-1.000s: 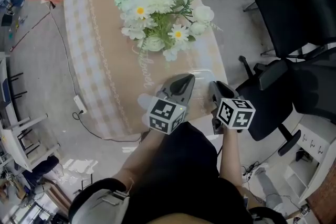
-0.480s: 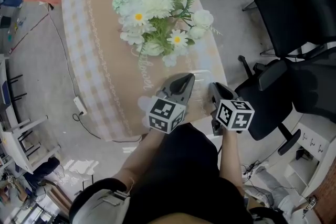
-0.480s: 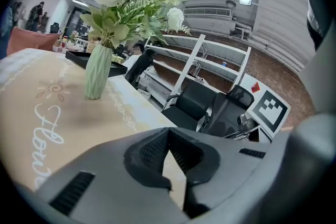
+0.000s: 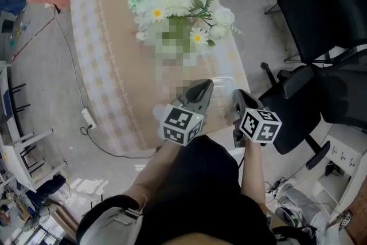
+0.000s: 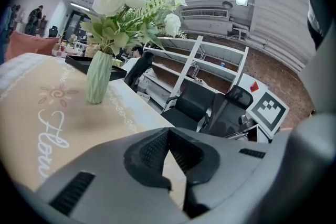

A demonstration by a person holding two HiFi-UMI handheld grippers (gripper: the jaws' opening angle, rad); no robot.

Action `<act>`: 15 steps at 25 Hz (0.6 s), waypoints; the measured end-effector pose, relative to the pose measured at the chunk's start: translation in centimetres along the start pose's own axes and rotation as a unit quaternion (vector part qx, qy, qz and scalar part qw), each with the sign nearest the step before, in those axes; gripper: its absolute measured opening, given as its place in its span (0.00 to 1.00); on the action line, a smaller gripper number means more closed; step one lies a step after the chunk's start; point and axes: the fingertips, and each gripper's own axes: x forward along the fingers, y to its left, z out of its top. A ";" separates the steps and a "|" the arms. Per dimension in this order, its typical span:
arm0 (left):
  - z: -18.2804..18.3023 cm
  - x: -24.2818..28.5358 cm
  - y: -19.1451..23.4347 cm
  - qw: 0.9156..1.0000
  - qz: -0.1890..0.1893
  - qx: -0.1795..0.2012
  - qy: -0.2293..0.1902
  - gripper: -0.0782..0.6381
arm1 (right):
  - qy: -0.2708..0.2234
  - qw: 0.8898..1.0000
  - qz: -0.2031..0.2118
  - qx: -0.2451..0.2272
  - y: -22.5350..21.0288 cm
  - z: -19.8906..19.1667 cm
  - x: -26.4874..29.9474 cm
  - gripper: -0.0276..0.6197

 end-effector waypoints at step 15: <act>0.6 -1.8 -1.8 0.999 -0.016 0.041 -0.021 0.12 | -0.082 0.996 0.009 0.021 0.5 0.8 -2.7 0.05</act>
